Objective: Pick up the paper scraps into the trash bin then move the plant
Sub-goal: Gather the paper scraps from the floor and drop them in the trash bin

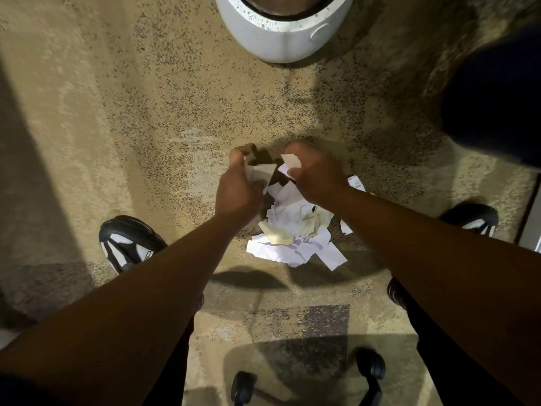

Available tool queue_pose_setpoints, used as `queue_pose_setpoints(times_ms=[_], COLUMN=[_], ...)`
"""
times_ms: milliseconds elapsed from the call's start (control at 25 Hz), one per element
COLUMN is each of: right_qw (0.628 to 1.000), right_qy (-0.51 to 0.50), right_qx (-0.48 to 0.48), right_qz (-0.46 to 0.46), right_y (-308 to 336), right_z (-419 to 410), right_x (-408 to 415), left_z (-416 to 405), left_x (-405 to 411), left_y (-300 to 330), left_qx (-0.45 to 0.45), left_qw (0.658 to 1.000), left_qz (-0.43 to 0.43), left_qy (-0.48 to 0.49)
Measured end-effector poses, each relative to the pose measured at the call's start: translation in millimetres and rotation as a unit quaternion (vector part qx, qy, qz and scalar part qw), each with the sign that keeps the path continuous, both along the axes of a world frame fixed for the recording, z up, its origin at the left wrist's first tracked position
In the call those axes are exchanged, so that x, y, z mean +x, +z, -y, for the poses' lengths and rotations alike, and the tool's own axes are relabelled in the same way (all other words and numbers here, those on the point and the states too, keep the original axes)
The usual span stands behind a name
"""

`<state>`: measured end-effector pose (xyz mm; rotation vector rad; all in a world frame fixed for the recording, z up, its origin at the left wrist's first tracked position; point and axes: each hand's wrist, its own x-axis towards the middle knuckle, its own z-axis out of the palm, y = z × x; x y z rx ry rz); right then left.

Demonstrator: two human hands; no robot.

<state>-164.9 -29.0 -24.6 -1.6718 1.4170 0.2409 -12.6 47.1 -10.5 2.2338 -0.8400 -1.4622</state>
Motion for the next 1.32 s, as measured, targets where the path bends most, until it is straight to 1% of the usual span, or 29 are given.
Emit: queue_pose_setpoints(times_ms=[40, 80, 120, 160, 200, 240, 320, 400, 480, 560, 640, 720, 800, 840, 920, 1040, 1120, 1160, 1200, 1240, 1320], right_qw=[0.998, 0.992, 0.98, 0.966, 0.96, 0.967, 0.989, 0.992, 0.993, 0.994, 0.994, 0.994, 0.995, 0.995, 0.991, 0.957, 0.926, 0.907, 0.879, 0.843, 0.757], right_qy=[-0.054, -0.119, -0.186, -0.235, -0.249, -0.221, -0.093, 0.013, 0.04, 0.038, 0.029, 0.029, 0.014, -0.011, -0.115, -0.29, -0.368, -0.408, -0.458, -0.513, -0.618], right_qx=[0.018, 0.039, 0.07, 0.103, 0.124, 0.125, 0.101, 0.096, 0.082, 0.06, 0.043, 0.009, -0.027, -0.035, -0.023, 0.027, 0.071, 0.088, 0.105, 0.117, 0.128], right_qz=[0.004, 0.014, 0.026, 0.033, 0.023, -0.001, -0.052, -0.08, -0.077, -0.081, -0.095, -0.102, -0.098, -0.094, -0.066, 0.001, 0.041, 0.059, 0.079, 0.107, 0.17], right_y=[2, 3, 4, 6, 8, 7, 2, -2, -6, -7, -5, 3, 15, 23, 42, 84, 115, 134, 153, 173, 212], right_z=[4, 7, 9, 9, 7, 4, -4, -16, -27, -31, -30, -26, -27, -28, -30, -24, -18, -16, -15, -12, -7], right_x=[-6, -14, -24, -33, -43, -50, -60, -61, -58, -52, -49, -52, -61, -66, -73, -70, -66, -65, -63, -63, -66], left_z=[-1, -3, -6, -10, -12, -14, -14, -12, -9, -7, -4, -4, -6, -6, -7, 1, 8, 12, 18, 26, 44], left_x=[6, 11, 13, 14, 11, 6, -11, -28, -40, -47, -47, -46, -39, -35, -26, -14, -10, -9, -9, -10, -21], left_y=[0, 0, 0, 0, 0, 0, -5, -11, -17, -16, -15, -11, -4, 2, 14, 43, 66, 79, 94, 110, 142], left_qx=[0.014, 0.043, 0.077, 0.107, 0.131, 0.141, 0.128, 0.1, 0.061, 0.036, 0.029, 0.031, 0.043, 0.044, 0.025, 0.003, 0.02, 0.032, 0.047, 0.061, 0.075], left_qw=[0.999, 0.995, 0.984, 0.968, 0.961, 0.963, 0.976, 0.973, 0.964, 0.966, 0.975, 0.978, 0.983, 0.987, 0.992, 0.995, 0.996, 0.992, 0.985, 0.973, 0.947], left_qz=[-0.019, -0.065, -0.134, -0.201, -0.232, -0.227, -0.159, -0.092, -0.05, -0.025, -0.014, -0.004, -0.012, -0.02, -0.027, -0.052, -0.085, -0.119, -0.16, -0.205, -0.286], left_qy=[0.028, 0.061, 0.089, 0.101, 0.079, 0.035, -0.074, -0.186, -0.254, -0.254, -0.219, -0.205, -0.178, -0.154, -0.118, -0.091, -0.029, 0.015, 0.055, 0.086, 0.125])
